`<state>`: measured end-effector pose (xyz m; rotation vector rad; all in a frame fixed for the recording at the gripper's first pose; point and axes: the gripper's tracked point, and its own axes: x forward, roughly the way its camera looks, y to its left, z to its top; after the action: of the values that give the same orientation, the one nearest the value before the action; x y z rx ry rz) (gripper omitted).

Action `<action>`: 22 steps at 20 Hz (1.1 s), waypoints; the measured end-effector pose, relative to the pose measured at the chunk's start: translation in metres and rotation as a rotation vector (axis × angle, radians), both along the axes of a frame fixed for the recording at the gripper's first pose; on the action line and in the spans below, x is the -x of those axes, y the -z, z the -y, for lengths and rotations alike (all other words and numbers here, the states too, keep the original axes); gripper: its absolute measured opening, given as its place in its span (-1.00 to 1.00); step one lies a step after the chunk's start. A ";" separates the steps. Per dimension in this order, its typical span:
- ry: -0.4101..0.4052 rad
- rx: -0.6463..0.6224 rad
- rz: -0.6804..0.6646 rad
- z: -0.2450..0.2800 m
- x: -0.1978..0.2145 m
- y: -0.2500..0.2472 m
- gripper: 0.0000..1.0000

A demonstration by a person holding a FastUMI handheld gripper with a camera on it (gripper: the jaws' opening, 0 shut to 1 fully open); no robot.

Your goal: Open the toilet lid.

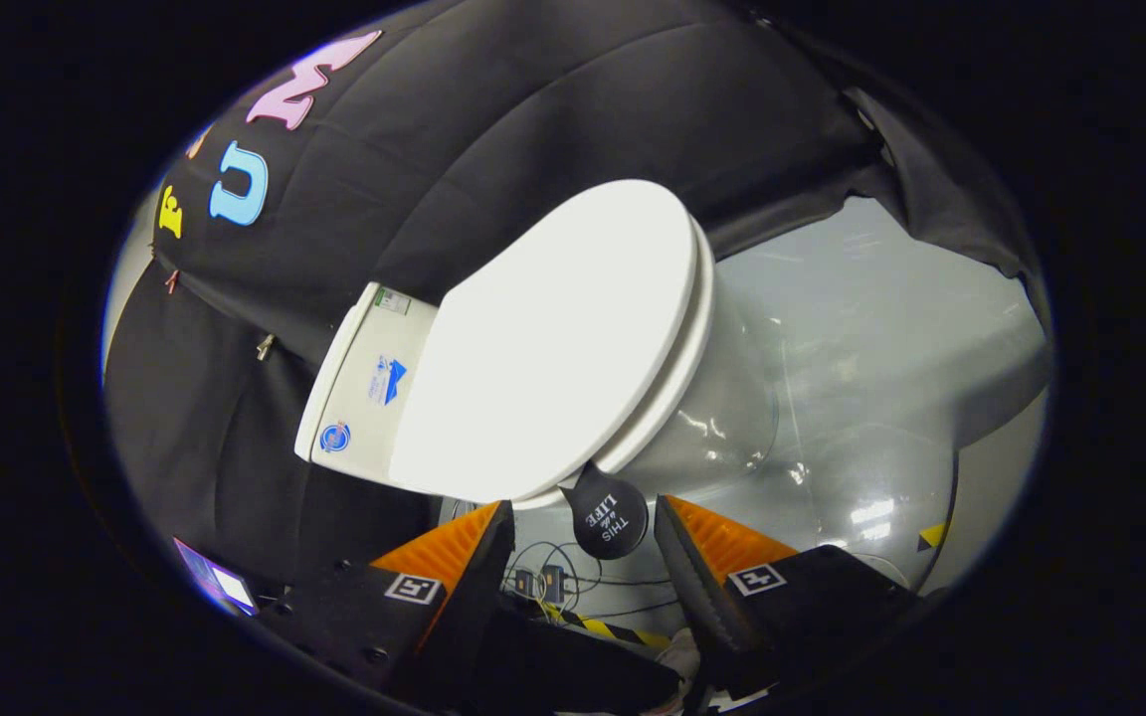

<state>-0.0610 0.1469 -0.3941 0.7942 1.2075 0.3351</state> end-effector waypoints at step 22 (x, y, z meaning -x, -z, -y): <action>-0.216 0.136 0.199 -0.018 -0.037 -0.120 -0.84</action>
<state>-0.0245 0.1652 -0.2746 0.5005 1.1172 0.4919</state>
